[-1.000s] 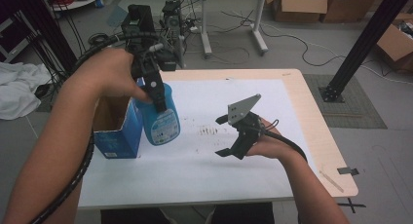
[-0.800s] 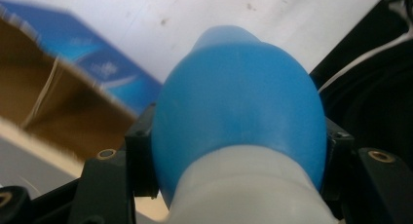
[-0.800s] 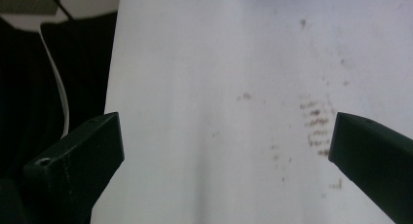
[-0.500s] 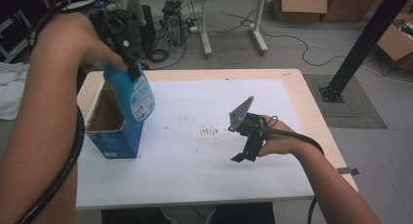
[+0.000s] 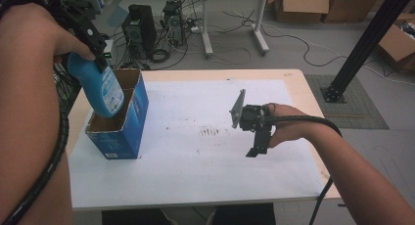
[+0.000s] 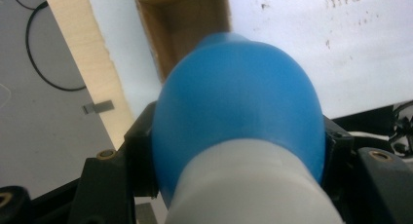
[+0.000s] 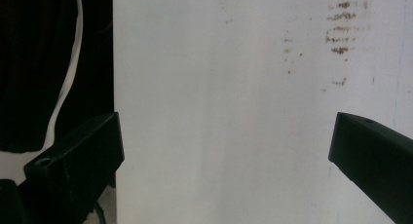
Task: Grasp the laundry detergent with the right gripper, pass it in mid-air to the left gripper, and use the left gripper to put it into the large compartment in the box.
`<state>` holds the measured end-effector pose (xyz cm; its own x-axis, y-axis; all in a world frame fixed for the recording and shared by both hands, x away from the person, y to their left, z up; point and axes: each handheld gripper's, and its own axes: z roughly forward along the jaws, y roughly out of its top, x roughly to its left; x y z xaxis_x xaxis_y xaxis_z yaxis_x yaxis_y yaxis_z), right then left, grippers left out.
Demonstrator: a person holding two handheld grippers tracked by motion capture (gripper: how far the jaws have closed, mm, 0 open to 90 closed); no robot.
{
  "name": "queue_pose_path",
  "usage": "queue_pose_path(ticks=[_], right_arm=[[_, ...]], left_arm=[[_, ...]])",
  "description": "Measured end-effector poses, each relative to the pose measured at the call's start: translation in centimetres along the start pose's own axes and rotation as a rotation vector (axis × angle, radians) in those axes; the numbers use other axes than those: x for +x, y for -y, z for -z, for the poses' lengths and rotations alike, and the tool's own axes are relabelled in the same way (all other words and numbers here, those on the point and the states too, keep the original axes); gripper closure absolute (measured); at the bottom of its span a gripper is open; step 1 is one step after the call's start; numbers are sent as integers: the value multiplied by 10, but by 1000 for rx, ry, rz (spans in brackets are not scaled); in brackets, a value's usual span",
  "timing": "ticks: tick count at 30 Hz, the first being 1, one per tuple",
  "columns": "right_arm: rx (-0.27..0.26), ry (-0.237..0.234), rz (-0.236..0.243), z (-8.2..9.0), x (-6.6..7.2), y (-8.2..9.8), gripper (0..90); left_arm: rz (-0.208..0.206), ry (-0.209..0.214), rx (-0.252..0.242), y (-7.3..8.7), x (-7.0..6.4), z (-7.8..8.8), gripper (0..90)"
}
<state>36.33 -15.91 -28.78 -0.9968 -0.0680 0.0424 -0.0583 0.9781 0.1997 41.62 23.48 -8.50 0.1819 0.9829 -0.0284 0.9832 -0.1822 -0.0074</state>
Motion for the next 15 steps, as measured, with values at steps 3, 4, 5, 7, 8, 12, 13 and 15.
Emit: queue_pose_path(ticks=[3, 4, 5, 7, 8, 12, 13, 15], right_arm=[[40, -4, -9, 6, -2, 3, 0], [56, -2, -15, 8, -2, 3, 0], [62, 2, -9, 9, -3, 4, 0], [74, 5, -12, 13, -4, 4, 0], [75, 7, -15, 15, -4, 4, 0], [74, 9, -8, 18, -4, 2, 0], [75, 9, -5, 18, -4, 1, 0], [81, 6, -10, 18, -4, 0, 0]], left_arm=[[25, 3, -7, -1, 8, -8, 379], [28, 1, -7, -1, 10, -10, 378], [41, 0, -7, -1, 11, -13, 378], [44, -4, -6, -2, 12, -16, 379], [55, -11, -4, -4, 14, -23, 379], [53, -16, 3, -8, 17, -37, 379], [56, -12, 4, -9, 17, -41, 379], [48, -14, 2, -10, 18, -48, 379]])
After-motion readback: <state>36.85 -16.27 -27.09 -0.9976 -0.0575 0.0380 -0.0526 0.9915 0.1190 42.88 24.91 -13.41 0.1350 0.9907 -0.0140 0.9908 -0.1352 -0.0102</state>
